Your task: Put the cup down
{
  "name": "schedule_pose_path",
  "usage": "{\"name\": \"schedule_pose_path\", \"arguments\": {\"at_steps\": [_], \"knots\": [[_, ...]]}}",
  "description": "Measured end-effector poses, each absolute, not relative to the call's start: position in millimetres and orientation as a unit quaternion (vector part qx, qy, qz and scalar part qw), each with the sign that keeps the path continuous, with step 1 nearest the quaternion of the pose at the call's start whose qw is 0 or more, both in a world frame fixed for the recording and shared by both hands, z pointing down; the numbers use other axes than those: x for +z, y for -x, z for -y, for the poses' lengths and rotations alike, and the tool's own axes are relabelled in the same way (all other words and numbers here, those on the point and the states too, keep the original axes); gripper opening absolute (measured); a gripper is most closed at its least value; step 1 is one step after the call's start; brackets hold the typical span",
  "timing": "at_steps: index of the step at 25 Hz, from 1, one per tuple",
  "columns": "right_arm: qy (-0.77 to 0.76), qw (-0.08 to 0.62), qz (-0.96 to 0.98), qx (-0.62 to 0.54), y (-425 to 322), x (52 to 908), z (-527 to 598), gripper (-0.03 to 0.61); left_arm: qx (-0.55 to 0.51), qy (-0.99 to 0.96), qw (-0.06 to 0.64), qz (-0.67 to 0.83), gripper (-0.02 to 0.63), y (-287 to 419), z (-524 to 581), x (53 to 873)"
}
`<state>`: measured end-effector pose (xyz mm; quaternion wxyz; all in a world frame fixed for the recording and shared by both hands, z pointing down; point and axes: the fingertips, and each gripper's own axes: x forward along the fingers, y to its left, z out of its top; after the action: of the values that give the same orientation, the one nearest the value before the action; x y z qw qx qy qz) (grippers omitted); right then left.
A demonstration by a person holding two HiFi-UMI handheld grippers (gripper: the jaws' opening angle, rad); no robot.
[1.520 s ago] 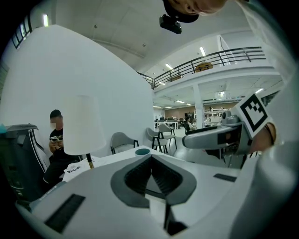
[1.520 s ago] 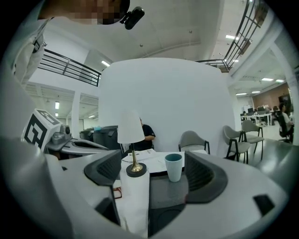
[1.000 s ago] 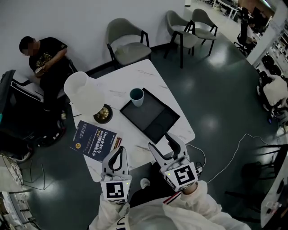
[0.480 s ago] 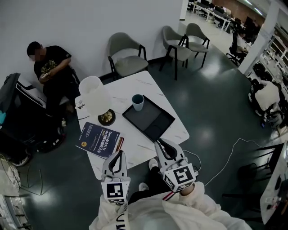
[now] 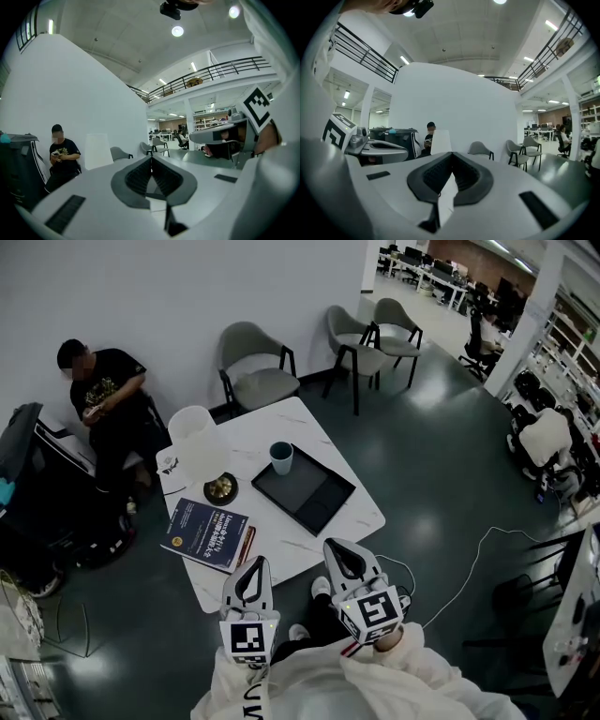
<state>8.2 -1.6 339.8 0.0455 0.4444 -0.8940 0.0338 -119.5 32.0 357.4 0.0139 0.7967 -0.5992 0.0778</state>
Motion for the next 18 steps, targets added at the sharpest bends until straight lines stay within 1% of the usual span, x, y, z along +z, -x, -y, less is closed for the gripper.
{"name": "schedule_pose_path", "arguments": {"at_steps": [7, 18], "knots": [[-0.441, 0.05, 0.895, 0.045, -12.4, 337.0, -17.0, 0.006, 0.076, -0.808, 0.016, 0.585, 0.012, 102.9, -39.6, 348.3], [-0.435, 0.04, 0.897, 0.064, -26.8, 330.1, -12.8, 0.006, 0.086, -0.817, 0.009, 0.57, 0.012, 75.2, -33.8, 339.1]]}}
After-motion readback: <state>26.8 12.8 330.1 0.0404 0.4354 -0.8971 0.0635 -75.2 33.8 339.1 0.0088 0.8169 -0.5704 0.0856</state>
